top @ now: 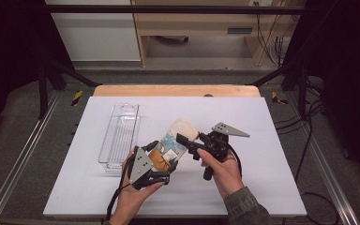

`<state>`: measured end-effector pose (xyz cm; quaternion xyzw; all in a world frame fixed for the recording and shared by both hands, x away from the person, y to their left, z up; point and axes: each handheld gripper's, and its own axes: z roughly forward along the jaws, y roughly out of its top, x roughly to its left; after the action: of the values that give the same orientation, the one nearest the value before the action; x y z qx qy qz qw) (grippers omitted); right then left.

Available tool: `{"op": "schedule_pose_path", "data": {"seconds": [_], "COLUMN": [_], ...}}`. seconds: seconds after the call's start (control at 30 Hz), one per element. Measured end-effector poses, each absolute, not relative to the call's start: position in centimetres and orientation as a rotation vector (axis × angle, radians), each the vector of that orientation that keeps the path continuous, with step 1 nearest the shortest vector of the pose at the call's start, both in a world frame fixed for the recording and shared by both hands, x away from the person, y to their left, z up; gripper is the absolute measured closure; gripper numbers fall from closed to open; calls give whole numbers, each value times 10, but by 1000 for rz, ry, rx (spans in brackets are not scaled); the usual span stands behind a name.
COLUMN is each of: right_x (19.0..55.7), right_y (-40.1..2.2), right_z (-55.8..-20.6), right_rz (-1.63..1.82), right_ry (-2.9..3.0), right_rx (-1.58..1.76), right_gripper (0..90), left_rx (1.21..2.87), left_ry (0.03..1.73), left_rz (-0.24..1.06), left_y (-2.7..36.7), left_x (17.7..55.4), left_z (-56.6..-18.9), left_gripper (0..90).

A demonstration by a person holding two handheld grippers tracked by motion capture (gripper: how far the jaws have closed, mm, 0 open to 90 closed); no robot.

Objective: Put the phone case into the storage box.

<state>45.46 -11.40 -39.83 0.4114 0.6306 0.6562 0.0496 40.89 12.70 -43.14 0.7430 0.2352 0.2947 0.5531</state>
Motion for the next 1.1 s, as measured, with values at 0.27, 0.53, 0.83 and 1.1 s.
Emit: {"op": "schedule_pose_path", "data": {"seconds": [0.27,0.53,0.83,1.1], "right_x": [454,455,457,458], "right_y": [-116,-118,-119,-120], "right_z": [-397,-397,-398,-399], "right_rz": [2034,2040,2046,2046], "right_ry": [1922,1931,1932,1941], "right_rx": [1269,1275,1289,1280], "right_gripper": [482,527,592,652], "left_rx": [1753,1759,1758,1760], "left_ry": [547,538,539,540], "left_rz": [711,720,723,722], "left_y": [127,125,126,126], "left_x": [408,408,408,408], "left_z": [-431,-434,-434,-435], "left_gripper": [112,112,112,111]}}
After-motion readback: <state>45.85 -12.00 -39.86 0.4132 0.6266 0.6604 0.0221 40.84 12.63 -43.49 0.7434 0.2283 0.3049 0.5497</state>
